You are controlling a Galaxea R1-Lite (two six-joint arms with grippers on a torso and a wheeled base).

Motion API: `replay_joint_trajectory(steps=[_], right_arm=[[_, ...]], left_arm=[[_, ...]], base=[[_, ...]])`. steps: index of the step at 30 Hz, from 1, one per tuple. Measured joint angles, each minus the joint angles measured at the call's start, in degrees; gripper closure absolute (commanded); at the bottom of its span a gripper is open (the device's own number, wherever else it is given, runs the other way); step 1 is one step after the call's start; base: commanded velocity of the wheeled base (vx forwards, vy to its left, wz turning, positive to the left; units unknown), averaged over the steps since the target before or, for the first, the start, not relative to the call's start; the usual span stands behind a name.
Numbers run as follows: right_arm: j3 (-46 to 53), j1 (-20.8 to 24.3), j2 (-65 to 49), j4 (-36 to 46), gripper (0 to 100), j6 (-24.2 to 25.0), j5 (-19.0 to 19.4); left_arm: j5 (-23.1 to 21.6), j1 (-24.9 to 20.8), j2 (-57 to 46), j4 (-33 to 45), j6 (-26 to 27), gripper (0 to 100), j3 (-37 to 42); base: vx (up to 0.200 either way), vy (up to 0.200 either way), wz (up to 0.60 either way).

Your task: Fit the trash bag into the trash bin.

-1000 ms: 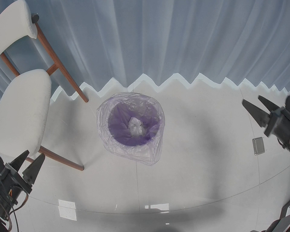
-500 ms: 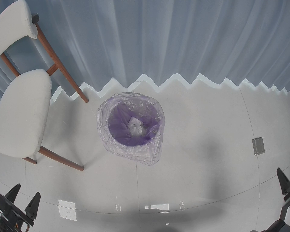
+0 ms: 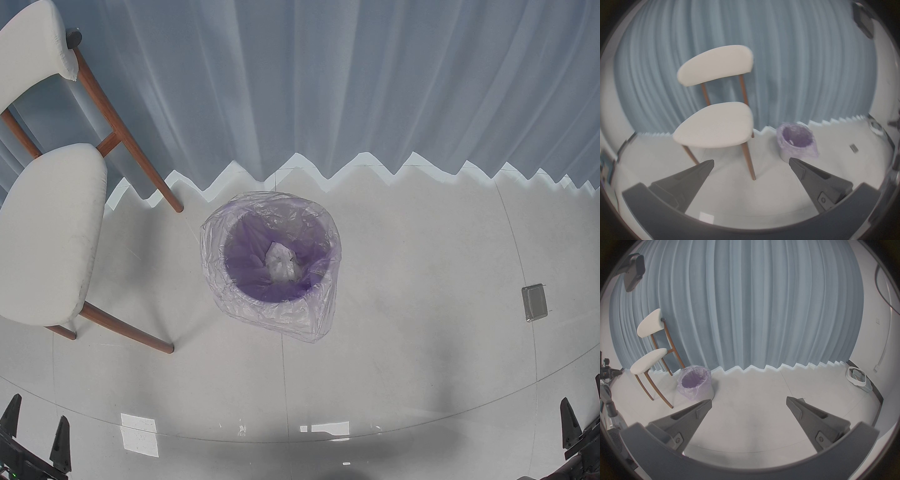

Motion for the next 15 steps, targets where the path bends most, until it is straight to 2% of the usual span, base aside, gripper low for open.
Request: replay_joint_trajectory(steps=[3,6,11,15], right_arm=[[0.1,-0.3,-0.7,0.4,0,0.5,-0.1],[0.1,-0.4,-1.0,0.6,0,0.7,-0.2],[0.1,-0.5,-1.3,0.9,0,0.3,-0.2],[0.1,-0.6,-1.4,1.0,0,-0.4,-0.1]], left_arm=[[4.2,-0.2,-0.9,0.4,-6.4,0,0.0],[4.2,-0.3,-1.4,0.8,-9.4,0,0.0],[-1.8,-0.4,-1.8,3.4,-5.9,0,0.0],[-2.8,-0.4,-1.9,4.6,-4.6,0,0.0]], base=[[0.0,0.0,0.0],[0.0,0.0,0.0],[0.0,0.0,0.0],[0.0,0.0,0.0]])
